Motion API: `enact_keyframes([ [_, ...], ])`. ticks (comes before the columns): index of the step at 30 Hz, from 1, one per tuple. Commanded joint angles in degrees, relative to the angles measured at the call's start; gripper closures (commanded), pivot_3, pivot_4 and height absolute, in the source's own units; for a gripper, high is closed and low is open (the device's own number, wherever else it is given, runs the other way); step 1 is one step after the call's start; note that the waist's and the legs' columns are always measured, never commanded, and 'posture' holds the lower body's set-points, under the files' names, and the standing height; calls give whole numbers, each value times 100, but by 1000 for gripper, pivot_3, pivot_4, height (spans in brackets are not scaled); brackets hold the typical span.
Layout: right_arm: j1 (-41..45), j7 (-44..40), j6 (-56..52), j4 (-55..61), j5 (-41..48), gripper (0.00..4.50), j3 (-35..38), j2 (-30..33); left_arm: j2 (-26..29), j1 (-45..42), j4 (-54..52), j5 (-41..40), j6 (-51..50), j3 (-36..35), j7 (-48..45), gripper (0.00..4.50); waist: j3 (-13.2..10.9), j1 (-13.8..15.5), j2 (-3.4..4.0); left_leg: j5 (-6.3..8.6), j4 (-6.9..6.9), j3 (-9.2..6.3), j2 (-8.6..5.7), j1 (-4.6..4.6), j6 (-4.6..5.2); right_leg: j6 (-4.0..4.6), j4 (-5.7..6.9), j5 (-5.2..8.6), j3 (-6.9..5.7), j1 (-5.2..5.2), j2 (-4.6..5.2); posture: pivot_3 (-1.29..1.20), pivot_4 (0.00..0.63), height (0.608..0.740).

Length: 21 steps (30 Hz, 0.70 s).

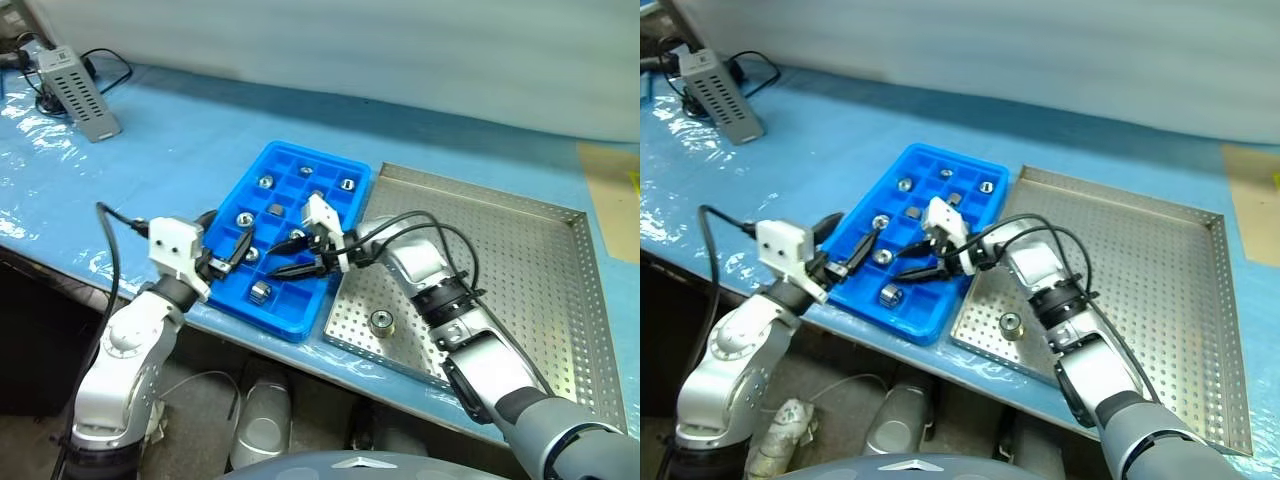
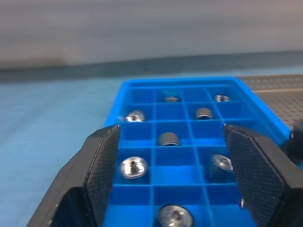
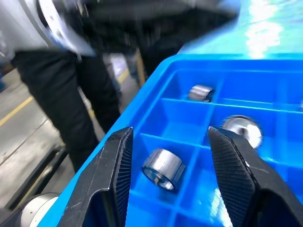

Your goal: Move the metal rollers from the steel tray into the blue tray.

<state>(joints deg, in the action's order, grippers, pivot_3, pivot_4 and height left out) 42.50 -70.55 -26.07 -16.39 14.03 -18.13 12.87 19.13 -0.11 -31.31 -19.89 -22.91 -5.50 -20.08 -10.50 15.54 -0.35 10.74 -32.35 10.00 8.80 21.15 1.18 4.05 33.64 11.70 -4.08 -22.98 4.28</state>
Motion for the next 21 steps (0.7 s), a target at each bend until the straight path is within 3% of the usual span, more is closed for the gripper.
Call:
enact_keyframes([
  [1, -378, 151, -579, 1060, 434, 1896, 445, 410, 36, -613, 509, -118, 130, 295, -476, 835, 2, -121, -3, 0, 0, 0, -1, 0, 0, 2, 0, -1, -1, 2, 0, 128, 150, 740],
  [12, -1896, 836, -1424, 3123, 523, 1896, 689, 1793, 13, -1893, 2056, -175, 540, 598, -1578, 835, 10, -1135, -15, -1, -4, 7, 1, 6, 4, 6, -9, -4, 0, -2, -3, -98, 150, 740],
  [16, -2105, 1074, -1283, 3156, 298, 1896, 503, 1971, -35, -1969, 2209, -150, 610, 651, -1701, 835, 12, -1312, -18, 1, -9, 6, 2, 8, 8, 6, -13, -4, -3, 2, -3, -124, 150, 740],
  [21, -2243, 1112, -1246, 3199, 220, 1896, 262, 2088, -40, -1998, 2299, -116, 660, 687, -1780, 835, 12, -1328, -18, 4, -21, 6, 3, 7, 13, 6, -13, -3, -4, 9, -3, -125, 150, 740],
])
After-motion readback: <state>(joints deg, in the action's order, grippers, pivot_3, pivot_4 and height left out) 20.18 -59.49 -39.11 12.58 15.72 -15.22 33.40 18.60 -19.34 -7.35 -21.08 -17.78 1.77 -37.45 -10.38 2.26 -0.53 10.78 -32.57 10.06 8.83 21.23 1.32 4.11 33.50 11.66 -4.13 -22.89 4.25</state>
